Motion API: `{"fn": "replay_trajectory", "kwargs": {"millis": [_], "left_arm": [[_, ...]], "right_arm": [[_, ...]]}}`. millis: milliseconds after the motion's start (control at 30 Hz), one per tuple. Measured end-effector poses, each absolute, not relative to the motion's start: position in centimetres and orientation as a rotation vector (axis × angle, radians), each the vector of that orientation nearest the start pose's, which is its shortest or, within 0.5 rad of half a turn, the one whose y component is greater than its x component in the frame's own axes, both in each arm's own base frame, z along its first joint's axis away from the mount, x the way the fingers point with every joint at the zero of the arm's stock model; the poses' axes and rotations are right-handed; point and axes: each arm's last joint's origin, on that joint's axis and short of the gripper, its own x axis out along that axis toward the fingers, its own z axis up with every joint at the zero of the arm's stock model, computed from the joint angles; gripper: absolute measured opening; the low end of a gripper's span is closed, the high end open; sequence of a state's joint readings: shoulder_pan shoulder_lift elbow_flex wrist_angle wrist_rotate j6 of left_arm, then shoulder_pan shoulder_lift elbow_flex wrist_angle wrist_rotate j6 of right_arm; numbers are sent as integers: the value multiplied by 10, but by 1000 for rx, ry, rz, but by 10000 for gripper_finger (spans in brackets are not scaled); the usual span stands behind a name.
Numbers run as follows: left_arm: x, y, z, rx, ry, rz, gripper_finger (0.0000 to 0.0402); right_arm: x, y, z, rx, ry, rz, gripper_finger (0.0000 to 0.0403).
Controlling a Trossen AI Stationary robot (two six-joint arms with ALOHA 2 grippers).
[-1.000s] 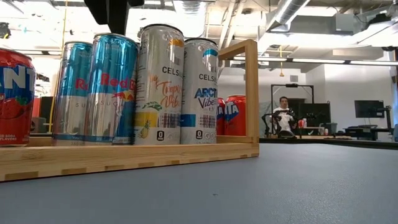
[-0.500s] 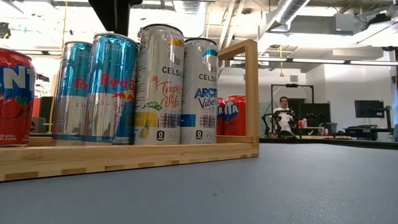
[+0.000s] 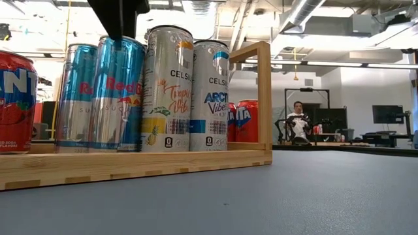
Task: Place canned beverage on shelf
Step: Adjust the blue soda can on the shelf
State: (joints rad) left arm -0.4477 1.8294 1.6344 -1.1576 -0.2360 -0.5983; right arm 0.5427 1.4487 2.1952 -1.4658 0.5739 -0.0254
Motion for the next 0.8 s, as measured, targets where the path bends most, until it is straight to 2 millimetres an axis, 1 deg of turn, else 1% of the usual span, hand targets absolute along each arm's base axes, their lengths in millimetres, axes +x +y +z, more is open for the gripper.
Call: {"fn": "replay_trajectory", "kwargs": {"millis": [233, 400, 600, 800], "left_arm": [[327, -149, 276, -65, 1264, 226, 259], [328, -152, 280, -128, 1260, 231, 259], [324, -157, 283, -76, 1237, 268, 259], [324, -157, 282, -88, 1235, 280, 259]], "right_arm": [[176, 88, 515, -405, 611, -22, 118], [176, 88, 515, -404, 611, -23, 118], [176, 88, 515, -405, 612, -22, 118], [176, 88, 515, -410, 615, -21, 118]]}}
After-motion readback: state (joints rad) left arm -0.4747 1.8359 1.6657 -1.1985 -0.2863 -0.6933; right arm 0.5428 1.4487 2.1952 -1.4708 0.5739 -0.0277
